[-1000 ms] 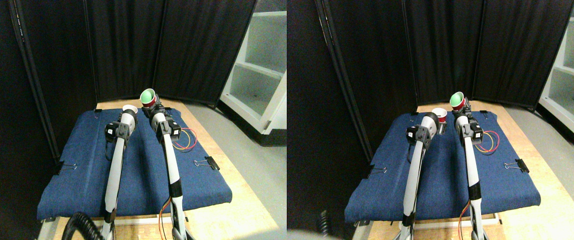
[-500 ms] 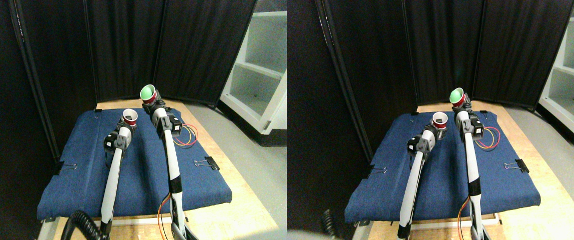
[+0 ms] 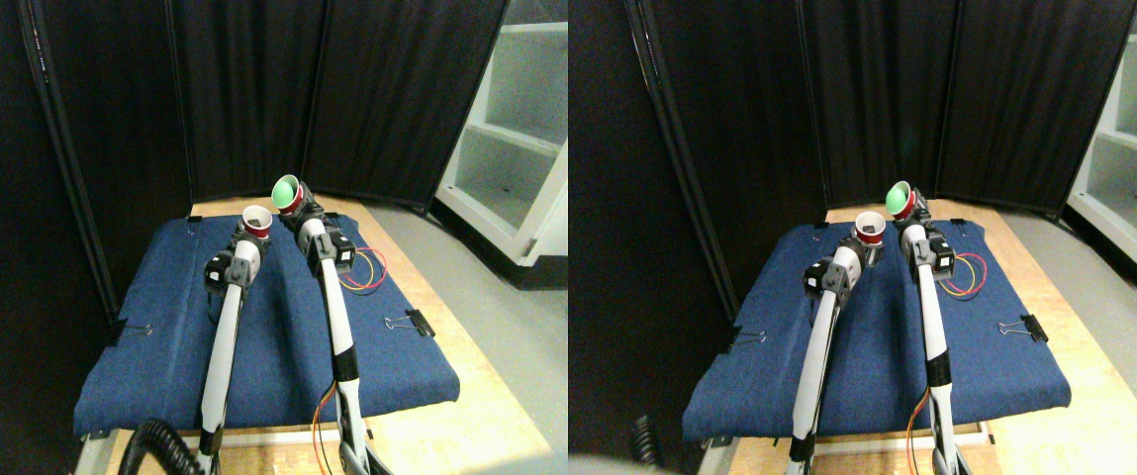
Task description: Pour (bimanual)
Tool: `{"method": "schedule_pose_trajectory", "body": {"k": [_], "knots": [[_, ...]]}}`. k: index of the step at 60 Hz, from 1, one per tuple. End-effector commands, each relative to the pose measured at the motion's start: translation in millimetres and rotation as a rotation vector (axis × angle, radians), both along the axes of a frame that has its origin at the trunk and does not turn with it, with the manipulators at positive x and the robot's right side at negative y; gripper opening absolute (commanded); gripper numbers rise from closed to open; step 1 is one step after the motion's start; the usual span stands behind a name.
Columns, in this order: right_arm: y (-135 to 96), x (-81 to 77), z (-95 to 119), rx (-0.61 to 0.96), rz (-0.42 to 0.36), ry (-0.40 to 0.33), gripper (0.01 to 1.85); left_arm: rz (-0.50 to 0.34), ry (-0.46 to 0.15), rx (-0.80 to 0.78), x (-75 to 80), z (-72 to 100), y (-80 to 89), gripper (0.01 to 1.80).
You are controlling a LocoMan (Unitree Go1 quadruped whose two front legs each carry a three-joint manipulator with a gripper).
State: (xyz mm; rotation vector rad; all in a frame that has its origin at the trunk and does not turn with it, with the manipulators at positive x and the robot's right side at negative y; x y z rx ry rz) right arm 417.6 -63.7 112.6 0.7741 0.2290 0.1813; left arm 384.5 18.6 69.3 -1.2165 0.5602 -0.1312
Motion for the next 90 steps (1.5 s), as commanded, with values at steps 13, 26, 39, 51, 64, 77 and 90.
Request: {"method": "schedule_pose_trajectory", "body": {"k": [13, 26, 39, 51, 64, 77, 90], "knots": [[1, 1.2, 9, -0.115, 0.031, -0.079, 0.36, 0.022, -0.018, -0.016, 5.1, 5.4, -1.6, 0.33], [1, -1.2, 15, -0.175, 0.045, -0.104, 0.36, 0.012, -0.001, -0.007, 8.0, 1.0, -6.1, 0.33], [0, -4.8, 21, -0.196, 0.032, -0.102, 0.38, 0.017, 0.027, -0.026, 9.9, -3.0, -10.1, 0.33], [2, -6.9, 23, -0.262, 0.05, -0.119, 0.39, 0.028, 0.035, -0.024, 7.8, -2.3, -12.9, 0.33], [7, -8.2, 24, -0.337, 0.071, -0.149, 0.4, 0.033, 0.036, -0.036, 5.3, -1.1, -12.1, 0.33], [13, -8.0, 22, -0.389, 0.082, -0.164, 0.4, 0.03, 0.03, -0.044, -0.8, 2.2, -9.5, 0.33], [17, -7.4, 19, -0.459, 0.104, -0.184, 0.4, 0.034, 0.023, -0.034, -4.0, 3.1, -5.7, 0.33]]}}
